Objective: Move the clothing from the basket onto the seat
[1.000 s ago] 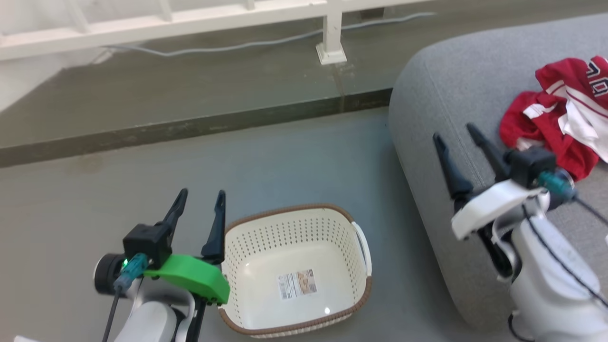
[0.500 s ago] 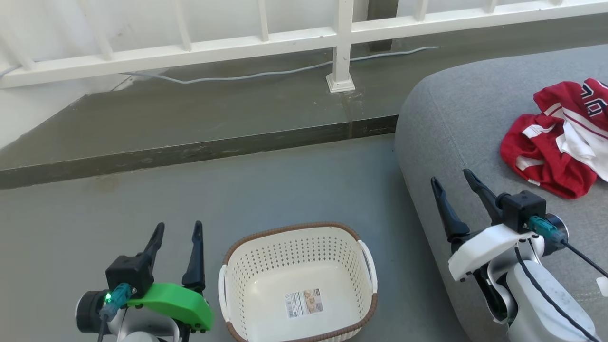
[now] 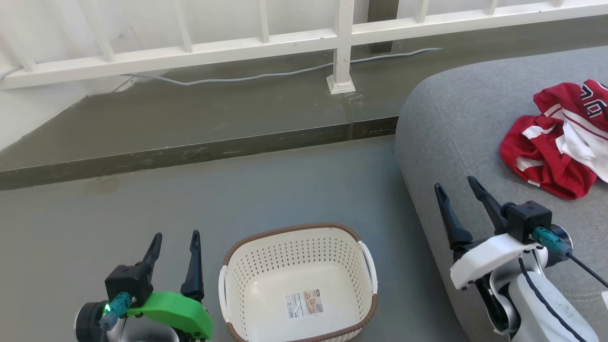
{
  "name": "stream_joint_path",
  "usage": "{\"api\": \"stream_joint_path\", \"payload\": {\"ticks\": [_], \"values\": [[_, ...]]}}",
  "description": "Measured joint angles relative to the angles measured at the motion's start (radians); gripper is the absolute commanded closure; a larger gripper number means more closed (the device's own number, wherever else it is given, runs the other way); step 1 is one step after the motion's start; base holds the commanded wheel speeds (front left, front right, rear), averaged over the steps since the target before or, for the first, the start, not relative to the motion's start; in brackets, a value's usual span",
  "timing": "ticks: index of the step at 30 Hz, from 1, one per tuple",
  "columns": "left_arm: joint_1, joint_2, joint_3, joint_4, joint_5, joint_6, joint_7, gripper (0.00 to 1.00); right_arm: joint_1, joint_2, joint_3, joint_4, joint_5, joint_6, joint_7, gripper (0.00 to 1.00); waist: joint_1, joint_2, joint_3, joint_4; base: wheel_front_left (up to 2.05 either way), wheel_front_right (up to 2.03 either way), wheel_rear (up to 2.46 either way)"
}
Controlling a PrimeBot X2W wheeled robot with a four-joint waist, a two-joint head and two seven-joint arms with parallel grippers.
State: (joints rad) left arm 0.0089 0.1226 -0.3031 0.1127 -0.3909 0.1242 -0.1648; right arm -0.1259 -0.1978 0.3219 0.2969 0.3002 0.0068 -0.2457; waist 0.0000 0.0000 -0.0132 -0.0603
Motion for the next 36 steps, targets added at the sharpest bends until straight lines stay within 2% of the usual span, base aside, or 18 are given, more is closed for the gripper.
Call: {"api": "stream_joint_path", "payload": {"ticks": [32,33,36], "values": [[0.031,-0.023,0.015,-0.054,0.096,0.0,0.05,0.0,0.054,-0.017,-0.009,-0.112,0.012,-0.017,0.045,0.0,0.0,0.0,0.009,-0.005,0.0,0.0,0.0],[0.033,-0.024,0.015,-0.055,0.097,0.0,0.05,1.0,0.054,-0.017,-0.009,-0.114,0.015,-0.018,0.045,1.0,0.0,0.0,0.009,-0.005,0.0,0.0,0.0],[0.038,-0.029,0.007,-0.021,0.096,0.0,0.05,1.0,0.069,-0.007,-0.002,-0.086,0.015,-0.017,0.045,1.0,0.0,0.0,0.009,-0.005,0.0,0.0,0.0]]}}
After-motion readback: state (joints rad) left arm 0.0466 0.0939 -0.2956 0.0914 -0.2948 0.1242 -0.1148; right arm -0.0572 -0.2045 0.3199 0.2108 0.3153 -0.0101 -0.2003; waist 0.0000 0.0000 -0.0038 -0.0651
